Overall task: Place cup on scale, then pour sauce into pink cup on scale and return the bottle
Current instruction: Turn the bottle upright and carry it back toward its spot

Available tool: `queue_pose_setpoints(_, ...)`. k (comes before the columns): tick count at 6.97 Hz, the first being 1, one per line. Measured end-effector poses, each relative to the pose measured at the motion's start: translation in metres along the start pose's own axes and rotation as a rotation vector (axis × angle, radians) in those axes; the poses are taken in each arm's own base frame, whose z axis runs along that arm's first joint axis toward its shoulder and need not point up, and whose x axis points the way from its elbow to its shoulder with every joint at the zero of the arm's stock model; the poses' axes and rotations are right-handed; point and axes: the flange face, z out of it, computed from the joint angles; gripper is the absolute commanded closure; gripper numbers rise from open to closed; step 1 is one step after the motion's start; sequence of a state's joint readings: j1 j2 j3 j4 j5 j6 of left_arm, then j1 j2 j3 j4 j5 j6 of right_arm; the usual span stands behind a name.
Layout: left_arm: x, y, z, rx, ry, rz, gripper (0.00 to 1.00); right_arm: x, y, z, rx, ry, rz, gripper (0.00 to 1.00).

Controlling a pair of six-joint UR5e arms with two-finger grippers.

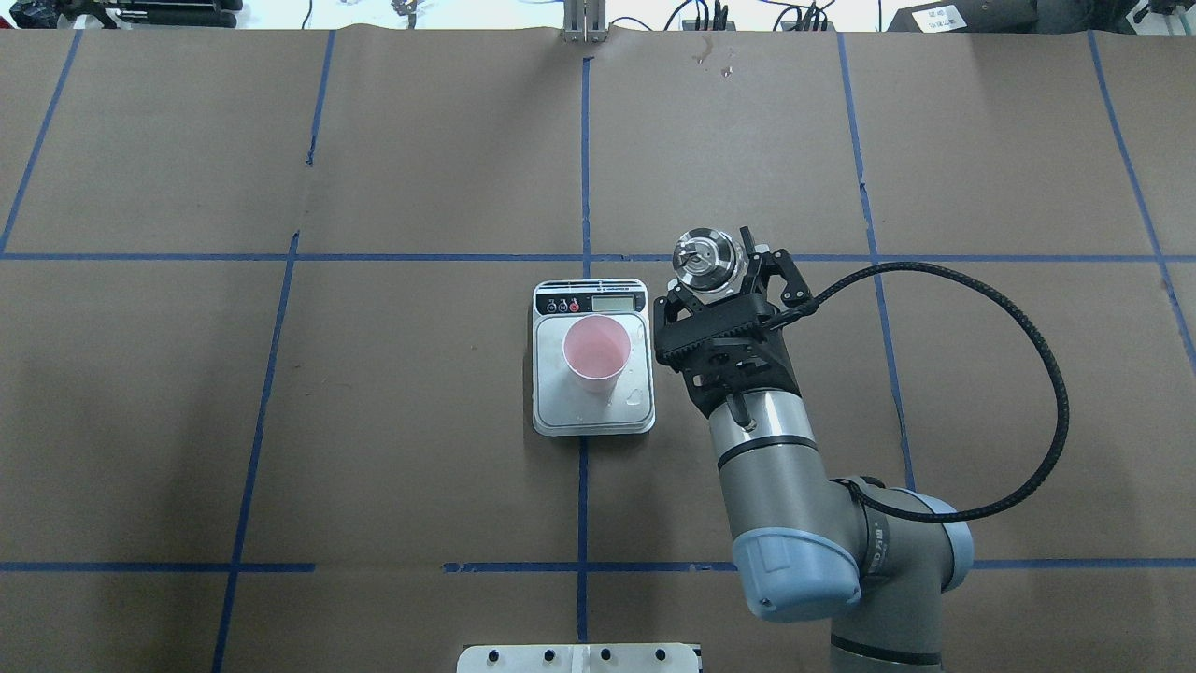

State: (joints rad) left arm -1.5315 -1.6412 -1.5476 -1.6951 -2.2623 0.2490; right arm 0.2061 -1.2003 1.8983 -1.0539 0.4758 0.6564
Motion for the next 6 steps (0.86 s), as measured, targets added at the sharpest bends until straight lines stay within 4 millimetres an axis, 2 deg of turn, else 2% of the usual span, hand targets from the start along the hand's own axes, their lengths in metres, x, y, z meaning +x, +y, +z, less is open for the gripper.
queue_pose_setpoints(2,0.008,-0.002,-0.013,0.020,-0.007,0.011,0.00,0.033,0.023,0.025,-0.092,-0.021,0.187,1.00)
queue_pose_setpoints(4,0.022,-0.005,-0.037,0.025,-0.011,0.007,0.00,0.084,0.048,0.061,-0.233,-0.007,0.444,1.00)
queue_pose_setpoints(6,0.036,-0.007,-0.054,0.022,-0.013,0.002,0.00,0.129,0.076,0.079,-0.278,0.074,0.537,1.00)
